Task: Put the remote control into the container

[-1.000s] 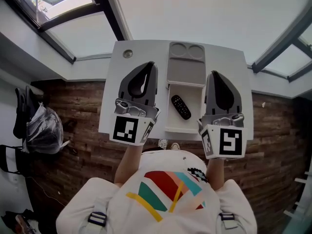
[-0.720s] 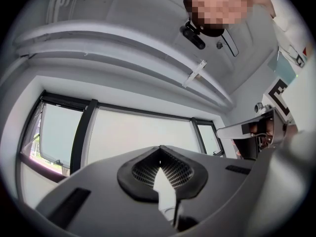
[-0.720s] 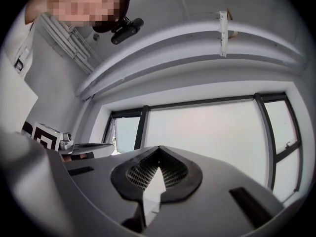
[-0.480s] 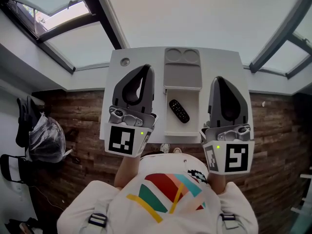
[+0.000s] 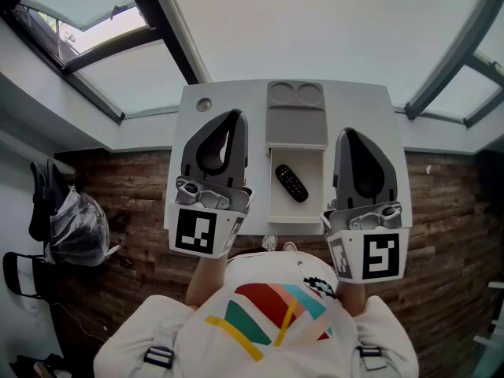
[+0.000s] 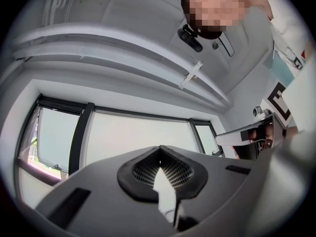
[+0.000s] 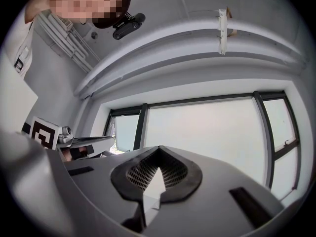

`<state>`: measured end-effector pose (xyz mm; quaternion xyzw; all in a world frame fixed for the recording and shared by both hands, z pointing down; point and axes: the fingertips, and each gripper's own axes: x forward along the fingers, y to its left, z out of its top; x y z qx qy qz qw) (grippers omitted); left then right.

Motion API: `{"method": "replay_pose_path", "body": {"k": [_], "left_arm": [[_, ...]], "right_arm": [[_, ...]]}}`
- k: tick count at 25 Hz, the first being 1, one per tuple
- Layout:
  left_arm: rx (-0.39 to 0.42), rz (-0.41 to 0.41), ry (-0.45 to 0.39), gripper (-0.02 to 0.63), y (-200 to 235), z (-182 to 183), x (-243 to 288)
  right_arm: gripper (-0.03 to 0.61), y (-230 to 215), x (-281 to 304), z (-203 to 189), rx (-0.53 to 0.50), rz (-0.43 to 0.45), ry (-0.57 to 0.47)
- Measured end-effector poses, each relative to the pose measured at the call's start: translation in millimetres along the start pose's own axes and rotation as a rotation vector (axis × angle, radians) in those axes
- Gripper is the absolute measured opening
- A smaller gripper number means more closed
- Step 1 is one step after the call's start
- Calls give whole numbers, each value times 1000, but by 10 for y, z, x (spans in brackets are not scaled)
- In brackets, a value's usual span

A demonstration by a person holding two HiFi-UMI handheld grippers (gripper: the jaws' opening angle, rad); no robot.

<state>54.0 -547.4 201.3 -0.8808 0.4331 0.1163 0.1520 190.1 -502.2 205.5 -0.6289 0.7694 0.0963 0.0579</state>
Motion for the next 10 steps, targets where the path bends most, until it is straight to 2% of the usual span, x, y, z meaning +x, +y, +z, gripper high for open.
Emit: {"method": "replay_pose_path", "body": {"k": [10], "left_arm": [[-13, 5, -4, 8, 19, -26, 5]], "right_arm": [[0, -20, 77, -187, 18, 14, 65]]}}
